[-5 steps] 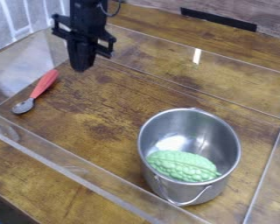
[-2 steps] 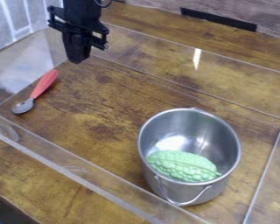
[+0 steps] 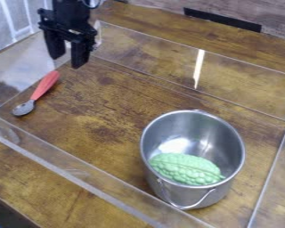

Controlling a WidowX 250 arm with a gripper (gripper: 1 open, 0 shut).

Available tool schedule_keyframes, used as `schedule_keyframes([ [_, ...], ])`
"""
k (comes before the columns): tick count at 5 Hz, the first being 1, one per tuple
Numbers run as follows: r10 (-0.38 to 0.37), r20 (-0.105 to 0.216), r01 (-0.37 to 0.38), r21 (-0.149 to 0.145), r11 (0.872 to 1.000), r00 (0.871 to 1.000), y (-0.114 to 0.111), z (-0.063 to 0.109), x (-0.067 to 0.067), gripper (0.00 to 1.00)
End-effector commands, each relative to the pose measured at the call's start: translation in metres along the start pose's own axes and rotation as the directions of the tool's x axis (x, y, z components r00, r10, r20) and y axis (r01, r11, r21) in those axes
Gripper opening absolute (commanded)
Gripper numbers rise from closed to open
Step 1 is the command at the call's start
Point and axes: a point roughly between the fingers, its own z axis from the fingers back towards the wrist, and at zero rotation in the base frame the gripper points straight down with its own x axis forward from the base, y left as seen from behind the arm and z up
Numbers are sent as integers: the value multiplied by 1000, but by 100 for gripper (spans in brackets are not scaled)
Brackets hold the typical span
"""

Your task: Move the pink spoon to the right

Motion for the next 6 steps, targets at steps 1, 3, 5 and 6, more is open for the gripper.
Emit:
schedule_keyframes([
  [1,90,50,-92,24,995,995,32,15,3,100],
  [3,96,31,-96,11,995,995,37,-22,7,100],
  [5,31,37,-30,-18,999,999,28,-62,20,100],
  [6,72,29,-72,-26,997,997,38,-64,24,100],
])
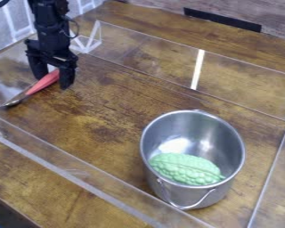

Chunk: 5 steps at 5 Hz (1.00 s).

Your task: Move the pink spoon to the right

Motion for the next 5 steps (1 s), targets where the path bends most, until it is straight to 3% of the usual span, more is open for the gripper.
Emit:
schedule_keyframes([
  [1,50,24,-50,-2,999,998,12,7,8,0],
  [3,8,33,-8,-19,1000,999,16,15,2,0],
  [5,144,25,-143,-25,989,989,29,36,-1,0],
])
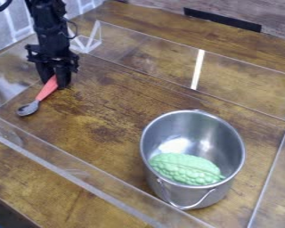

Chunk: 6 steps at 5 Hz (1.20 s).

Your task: Move the pink spoon to the right

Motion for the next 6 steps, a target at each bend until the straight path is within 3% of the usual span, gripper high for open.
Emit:
schedule_keyframes([
  [1,67,115,-70,22,997,991,17,61,6,0],
  [2,87,118,-89,9,996,989,17,75,6,0],
  [3,51,96,-52,2,999,994,15,77,7,0],
  [5,-18,47,19,-12,1000,999,12,72,3,0],
  [6,-60,21,61,-22,998,998,15,61,-7,0],
])
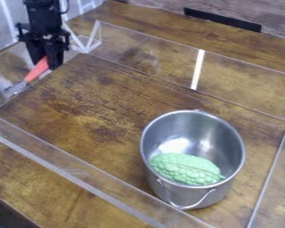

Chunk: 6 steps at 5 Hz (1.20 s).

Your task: Move the pink spoon to the right

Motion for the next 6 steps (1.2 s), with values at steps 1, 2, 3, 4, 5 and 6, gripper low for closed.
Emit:
schedule_keyframes([
  [1,-22,45,21,13,1000,999,12,15,-10,0],
  [2,5,48,-7,39,999,999,7,28,-24,0],
  [3,34,53,-37,59,998,998,4,39,-37,0],
  [4,-12,54,7,80,997,998,-10,49,-40,0],
  [5,-63,53,58,92,994,997,-23,55,-42,0],
  [6,-11,58,5,98,995,998,-40,66,-44,0],
])
